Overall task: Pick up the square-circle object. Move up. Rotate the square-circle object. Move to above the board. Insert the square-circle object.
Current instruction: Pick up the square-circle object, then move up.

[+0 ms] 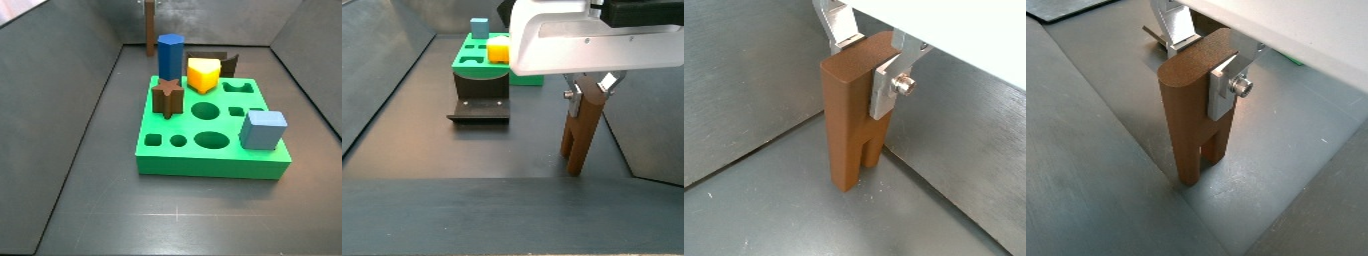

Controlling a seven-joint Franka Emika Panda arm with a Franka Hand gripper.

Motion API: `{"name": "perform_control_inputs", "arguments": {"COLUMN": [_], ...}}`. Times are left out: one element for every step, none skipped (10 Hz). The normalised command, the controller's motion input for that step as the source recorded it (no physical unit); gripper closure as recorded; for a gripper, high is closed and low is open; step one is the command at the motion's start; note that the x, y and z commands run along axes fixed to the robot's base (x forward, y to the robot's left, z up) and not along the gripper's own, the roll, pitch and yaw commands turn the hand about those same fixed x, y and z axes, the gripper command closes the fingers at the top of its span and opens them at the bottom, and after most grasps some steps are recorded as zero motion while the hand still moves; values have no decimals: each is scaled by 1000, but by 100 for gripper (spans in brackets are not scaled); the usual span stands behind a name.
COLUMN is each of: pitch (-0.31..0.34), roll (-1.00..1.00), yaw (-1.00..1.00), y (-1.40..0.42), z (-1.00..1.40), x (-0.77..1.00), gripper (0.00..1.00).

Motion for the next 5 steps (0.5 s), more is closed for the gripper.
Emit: {"name": "perform_control_inputs", "arguments": {"pitch": [0,0,16,36,44], "roll": [0,0,-9,5,17], "yaw": [0,0,-13,-10,-8], "y": [0,0,-71,-50,-33], "z": [0,833,791,649,555], "x": [0,0,7,-4,-5], "gripper": [100,100,100,100,100]}}
